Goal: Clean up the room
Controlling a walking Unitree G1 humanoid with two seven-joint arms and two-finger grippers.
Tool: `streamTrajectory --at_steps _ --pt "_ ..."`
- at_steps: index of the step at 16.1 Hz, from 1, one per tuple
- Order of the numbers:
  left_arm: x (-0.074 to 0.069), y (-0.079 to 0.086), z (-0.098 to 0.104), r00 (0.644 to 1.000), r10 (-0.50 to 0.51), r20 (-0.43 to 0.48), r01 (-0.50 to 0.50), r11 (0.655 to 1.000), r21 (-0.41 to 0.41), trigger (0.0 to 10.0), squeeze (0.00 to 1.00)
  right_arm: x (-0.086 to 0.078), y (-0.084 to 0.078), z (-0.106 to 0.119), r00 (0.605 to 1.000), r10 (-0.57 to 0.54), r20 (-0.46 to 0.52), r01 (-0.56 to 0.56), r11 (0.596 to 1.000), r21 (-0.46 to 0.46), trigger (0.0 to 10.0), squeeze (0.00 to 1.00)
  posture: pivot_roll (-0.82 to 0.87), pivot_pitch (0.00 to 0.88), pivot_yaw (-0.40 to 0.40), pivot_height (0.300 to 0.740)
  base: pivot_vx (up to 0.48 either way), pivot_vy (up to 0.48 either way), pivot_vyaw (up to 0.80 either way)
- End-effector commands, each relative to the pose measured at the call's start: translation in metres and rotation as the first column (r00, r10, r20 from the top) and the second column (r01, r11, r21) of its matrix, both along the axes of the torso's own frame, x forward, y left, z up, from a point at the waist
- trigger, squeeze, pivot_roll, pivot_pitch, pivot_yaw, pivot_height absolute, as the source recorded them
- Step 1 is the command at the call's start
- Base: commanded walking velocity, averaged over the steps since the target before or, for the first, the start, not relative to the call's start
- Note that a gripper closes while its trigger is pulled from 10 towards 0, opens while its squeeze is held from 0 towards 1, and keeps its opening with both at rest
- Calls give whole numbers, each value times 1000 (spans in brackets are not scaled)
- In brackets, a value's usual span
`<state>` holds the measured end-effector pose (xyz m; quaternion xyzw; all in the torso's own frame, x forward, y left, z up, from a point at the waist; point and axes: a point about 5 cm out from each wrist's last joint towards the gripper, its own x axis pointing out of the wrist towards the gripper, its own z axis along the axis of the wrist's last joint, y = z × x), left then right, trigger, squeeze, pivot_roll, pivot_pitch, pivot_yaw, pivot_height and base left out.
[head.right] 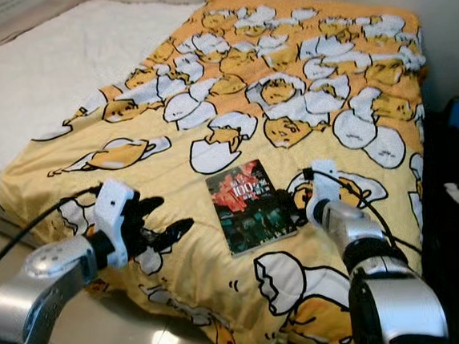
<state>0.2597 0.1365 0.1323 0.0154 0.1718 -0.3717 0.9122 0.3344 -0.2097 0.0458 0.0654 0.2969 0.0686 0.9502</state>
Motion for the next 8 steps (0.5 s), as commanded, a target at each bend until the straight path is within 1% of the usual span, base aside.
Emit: streamTrajectory --at_steps 1,2,4,5,6,7,8 --pt "2 -1 0 1000 -9 -15 9 1000 -7 10000 0 2 0 2 1000 -6 -11 6 1000 -19 10000 0 15 117 47 740 0 0 0" --pt "6 0 2 1000 -13 -28 12 1000 -13 10000 0 1 -1 -1 998 -40 -43 38 999 -36 10000 0 10 132 62 740 0 0 0" --pt "6 3 -1 998 -20 -53 20 1000 -7 10000 0 -1 -2 -5 997 -43 -68 41 998 -39 10000 0 7 133 65 740 0 0 0" --pt "5 7 -4 997 -36 -75 36 999 6 10000 0 -6 -2 -10 994 -34 -103 32 999 -17 10000 0 2 145 73 740 0 0 0" --pt "6 8 -4 996 -45 -79 45 999 6 10000 0 -8 -3 -11 992 -35 -118 36 999 6 10000 0 2 147 74 740 0 0 0" --pt "6 8 -4 996 -49 -81 49 999 4 10000 0 -9 -3 -12 992 -35 -123 37 999 15 10000 0 0 149 74 740 0 0 0" --pt "8 12 -4 995 -45 -86 46 999 7 10000 0 -13 -6 -17 988 -31 -154 34 999 18 10000 0 -1 151 76 740 0 0 0"
